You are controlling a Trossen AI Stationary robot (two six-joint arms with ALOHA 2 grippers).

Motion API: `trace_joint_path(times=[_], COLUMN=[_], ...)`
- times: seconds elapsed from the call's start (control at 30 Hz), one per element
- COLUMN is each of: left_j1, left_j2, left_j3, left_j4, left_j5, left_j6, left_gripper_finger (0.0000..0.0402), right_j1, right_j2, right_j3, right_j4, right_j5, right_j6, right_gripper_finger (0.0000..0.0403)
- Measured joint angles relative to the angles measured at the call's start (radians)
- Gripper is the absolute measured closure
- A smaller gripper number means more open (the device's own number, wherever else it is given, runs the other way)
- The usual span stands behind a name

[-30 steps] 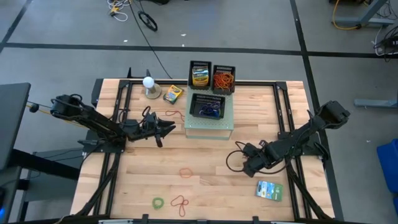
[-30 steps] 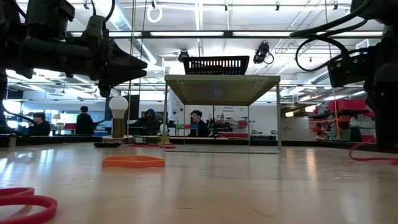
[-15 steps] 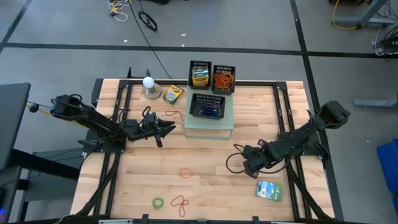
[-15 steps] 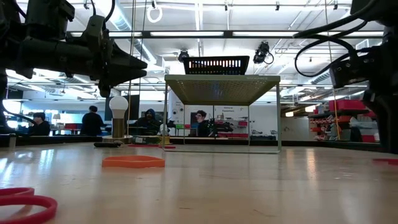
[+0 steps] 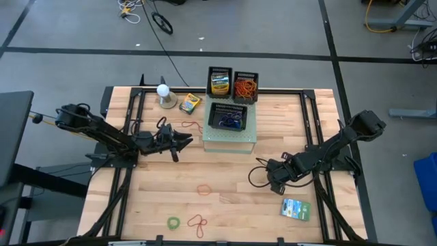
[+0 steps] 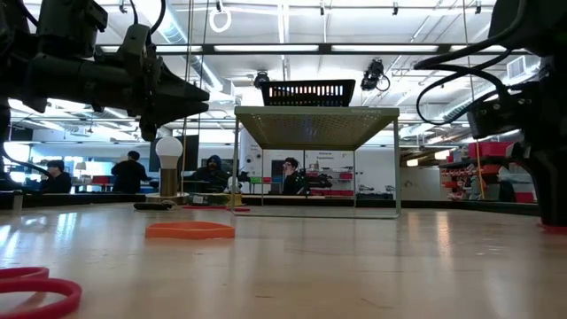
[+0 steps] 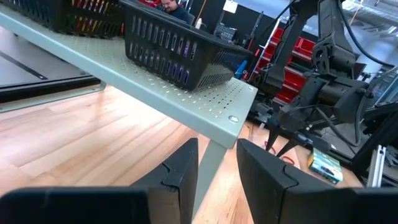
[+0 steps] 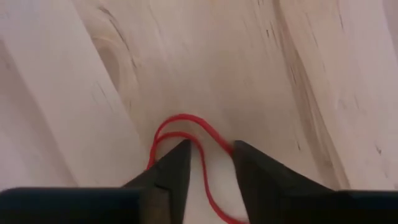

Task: Pick & Place Office Desk Supplies
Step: Put the red rubber band into the top right black bin on the shelf

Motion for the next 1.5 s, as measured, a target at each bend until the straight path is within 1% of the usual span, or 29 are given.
trace_joint_path(times=[0.07, 0.17, 0.23, 0.27, 0.33, 0.4, 0.47, 0.53, 0.63, 0.73, 0.83, 0.93, 1.1, 1.2, 1.3, 1.4, 1.5], left_j1=[0.000, 0.000, 0.000, 0.001, 0.001, 0.001, 0.001, 0.001, 0.001, 0.001, 0.001, 0.001, 0.001, 0.001, 0.001, 0.001, 0.001], left_j2=[0.000, 0.000, 0.000, 0.000, 0.000, 0.000, 0.000, 0.000, 0.000, 0.000, 0.000, 0.000, 0.000, 0.000, 0.000, 0.000, 0.000], left_j3=[0.000, 0.000, 0.000, 0.000, 0.000, 0.000, 0.000, 0.000, 0.000, 0.000, 0.000, 0.000, 0.000, 0.000, 0.000, 0.000, 0.000], left_j4=[0.000, 0.001, 0.002, 0.003, 0.007, 0.003, 0.000, 0.002, 0.007, 0.009, 0.011, 0.010, 0.009, 0.009, 0.009, 0.008, 0.008], left_j5=[0.000, 0.000, 0.000, -0.001, -0.003, 0.001, 0.000, 0.000, -0.001, -0.010, -0.016, -0.026, -0.026, -0.026, -0.026, -0.026, -0.026], left_j6=[0.000, -0.009, -0.054, -0.086, -0.129, -0.140, -0.112, -0.077, -0.039, -0.010, 0.007, 0.011, 0.012, 0.012, 0.012, 0.010, 0.010], left_gripper_finger=[0.0282, 0.0282, 0.0282, 0.0282, 0.0282, 0.0282, 0.0282, 0.0282, 0.0282, 0.0282, 0.0282, 0.0282, 0.0282, 0.0282, 0.0282, 0.0282, 0.0282], right_j1=[0.000, -0.001, -0.001, -0.001, -0.001, 0.000, 0.002, 0.003, 0.006, 0.007, 0.002, -0.030, -0.114, -0.198, -0.312, -0.450, -0.593], right_j2=[0.000, 0.000, -0.003, -0.010, -0.026, -0.046, -0.077, -0.098, -0.126, -0.137, -0.137, -0.137, -0.138, -0.138, -0.138, -0.138, -0.135], right_j3=[-0.001, -0.001, -0.002, -0.003, -0.004, 0.005, 0.029, 0.058, 0.116, 0.216, 0.348, 0.491, 0.732, 0.852, 0.939, 0.980, 0.986], right_j4=[-0.001, -0.004, -0.004, -0.003, -0.001, 0.005, 0.015, 0.013, -0.012, -0.088, -0.193, -0.303, -0.428, -0.434, -0.411, -0.306, -0.183], right_j5=[-0.001, 0.000, 0.001, 0.000, -0.001, -0.022, -0.025, 0.002, 0.017, 0.046, 0.126, 0.205, 0.349, 0.445, 0.514, 0.528, 0.489], right_j6=[-0.024, -0.051, -0.055, -0.057, -0.051, -0.040, -0.043, -0.051, -0.056, -0.076, -0.138, -0.183, -0.306, -0.393, -0.507, -0.648, -0.792], right_gripper_finger=[0.0303, 0.0355, 0.0387, 0.0394, 0.0392, 0.0388, 0.0393, 0.0398, 0.0395, 0.0397, 0.0399, 0.0398, 0.0397, 0.0397, 0.0397, 0.0397, 0.0397])
